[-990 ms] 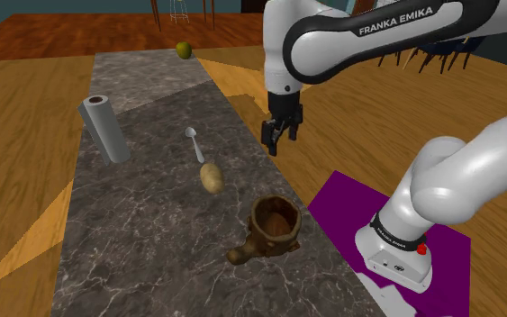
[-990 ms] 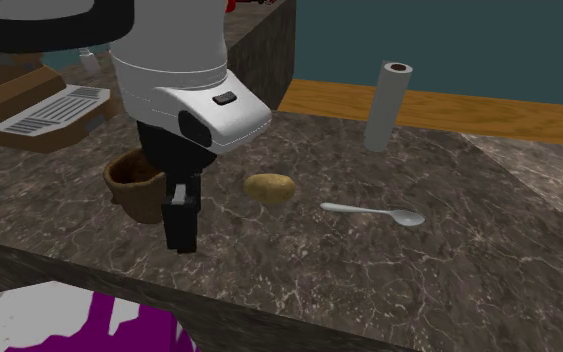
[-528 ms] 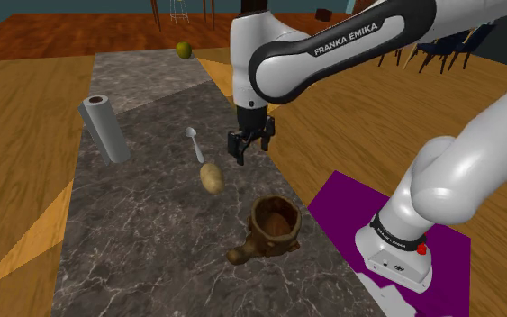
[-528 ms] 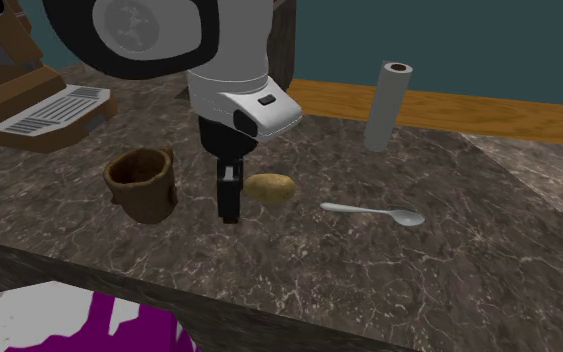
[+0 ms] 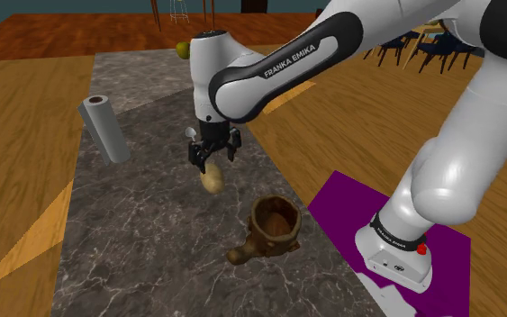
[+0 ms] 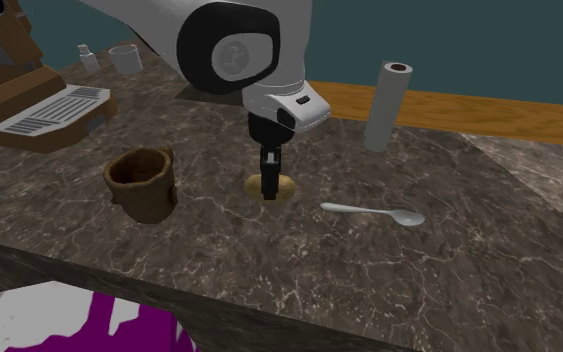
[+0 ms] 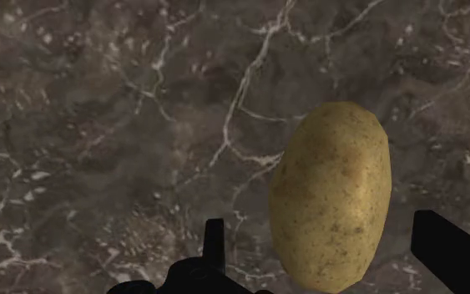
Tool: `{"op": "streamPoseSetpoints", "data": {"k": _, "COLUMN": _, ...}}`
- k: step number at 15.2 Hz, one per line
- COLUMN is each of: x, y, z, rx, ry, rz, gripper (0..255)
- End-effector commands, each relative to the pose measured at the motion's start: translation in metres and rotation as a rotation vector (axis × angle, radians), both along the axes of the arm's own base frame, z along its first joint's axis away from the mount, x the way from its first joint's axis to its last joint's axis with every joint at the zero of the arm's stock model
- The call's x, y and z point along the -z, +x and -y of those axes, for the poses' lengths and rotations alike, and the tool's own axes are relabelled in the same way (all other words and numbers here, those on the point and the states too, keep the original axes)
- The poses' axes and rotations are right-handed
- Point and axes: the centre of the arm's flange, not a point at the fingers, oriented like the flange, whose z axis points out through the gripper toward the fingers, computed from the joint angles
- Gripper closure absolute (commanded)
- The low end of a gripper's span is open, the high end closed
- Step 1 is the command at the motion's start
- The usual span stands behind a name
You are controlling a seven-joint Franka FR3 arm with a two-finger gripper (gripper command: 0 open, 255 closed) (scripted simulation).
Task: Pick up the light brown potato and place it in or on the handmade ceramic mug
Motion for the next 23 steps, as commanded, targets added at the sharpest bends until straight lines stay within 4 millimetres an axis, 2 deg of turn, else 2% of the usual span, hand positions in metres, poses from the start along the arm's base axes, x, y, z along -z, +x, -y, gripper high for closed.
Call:
{"op": "streamPoseSetpoints", "data": {"k": 1, "x": 0.006, "y": 0.015, "z": -0.011, "rx": 0.021, "ry": 0.004, "rz": 0.014, "gripper": 0}}
{"op": "streamPoseSetpoints", "data": {"k": 9, "x": 0.046, "y": 0.014, "z": -0.013, "rx": 0.021, "ry": 0.004, "rz": 0.014, "gripper": 0}}
{"op": "streamPoseSetpoints", "data": {"k": 16, "x": 0.046, "y": 0.014, "z": -0.013, "rx": 0.021, "ry": 0.004, "rz": 0.014, "gripper": 0}}
{"op": "streamPoseSetpoints", "data": {"k": 17, "x": 0.046, "y": 0.014, "z": -0.013, "rx": 0.021, "ry": 0.004, "rz": 0.014, "gripper": 255}}
{"op": "streamPoseSetpoints", "data": {"k": 23, "x": 0.046, "y": 0.014, "z": -0.013, "rx": 0.021, "ry": 0.004, "rz": 0.014, "gripper": 255}}
